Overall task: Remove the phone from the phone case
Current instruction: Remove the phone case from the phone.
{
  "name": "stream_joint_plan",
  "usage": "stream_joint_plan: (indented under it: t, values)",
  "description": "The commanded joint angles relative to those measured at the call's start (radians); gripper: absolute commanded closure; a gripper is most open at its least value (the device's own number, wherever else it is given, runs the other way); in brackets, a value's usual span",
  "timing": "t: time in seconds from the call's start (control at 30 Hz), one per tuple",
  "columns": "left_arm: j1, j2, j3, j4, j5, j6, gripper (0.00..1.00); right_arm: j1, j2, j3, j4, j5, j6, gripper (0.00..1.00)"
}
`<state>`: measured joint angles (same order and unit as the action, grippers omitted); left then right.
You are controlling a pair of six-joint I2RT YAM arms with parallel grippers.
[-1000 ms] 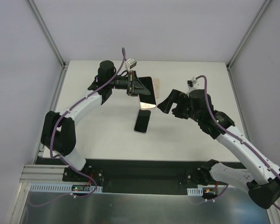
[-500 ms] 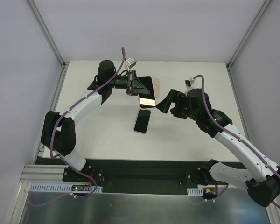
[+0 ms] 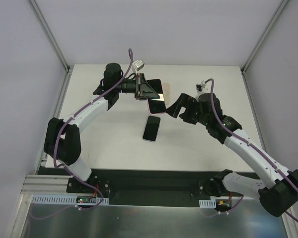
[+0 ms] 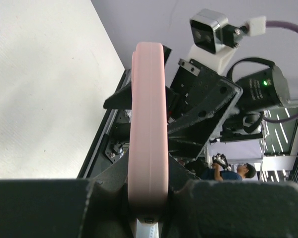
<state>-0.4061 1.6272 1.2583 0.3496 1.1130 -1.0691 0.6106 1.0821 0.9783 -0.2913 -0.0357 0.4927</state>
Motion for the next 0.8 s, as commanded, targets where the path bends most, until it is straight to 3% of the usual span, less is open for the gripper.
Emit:
stream_joint_plan:
  t: [0.0,0.03,0.23,0.37,0.6,0.77]
  values:
    - [-0.042,-0.035,0.064,0.071,0.083,-0.069,1.0,-0.083,0.036,-0.125,0.354,-0.248,0.093,0.01]
    - [-0.042,-0.03,0.066,0.071,0.085,-0.072,1.0,-0.093,0.048,-0.144,0.415,-0.339,0.14,0.01]
    - [-0.045,-0.024,0.061,0.1,0.082,-0.098,1.0,-0.101,0.119,-0.222,0.722,-0.486,0.273,0.01]
    - [-0.054,-0.012,0.043,0.16,0.088,-0.15,1.0,-0.101,0.165,-0.251,0.872,-0.52,0.384,0.01]
    - [-0.059,-0.009,0.021,0.167,0.085,-0.152,1.0,-0.1,0.262,-0.279,1.381,-0.569,0.619,0.02]
    - [-0.062,-0.01,0.001,0.177,0.082,-0.15,1.0,-0.075,0.326,-0.224,1.404,-0.576,0.629,0.05]
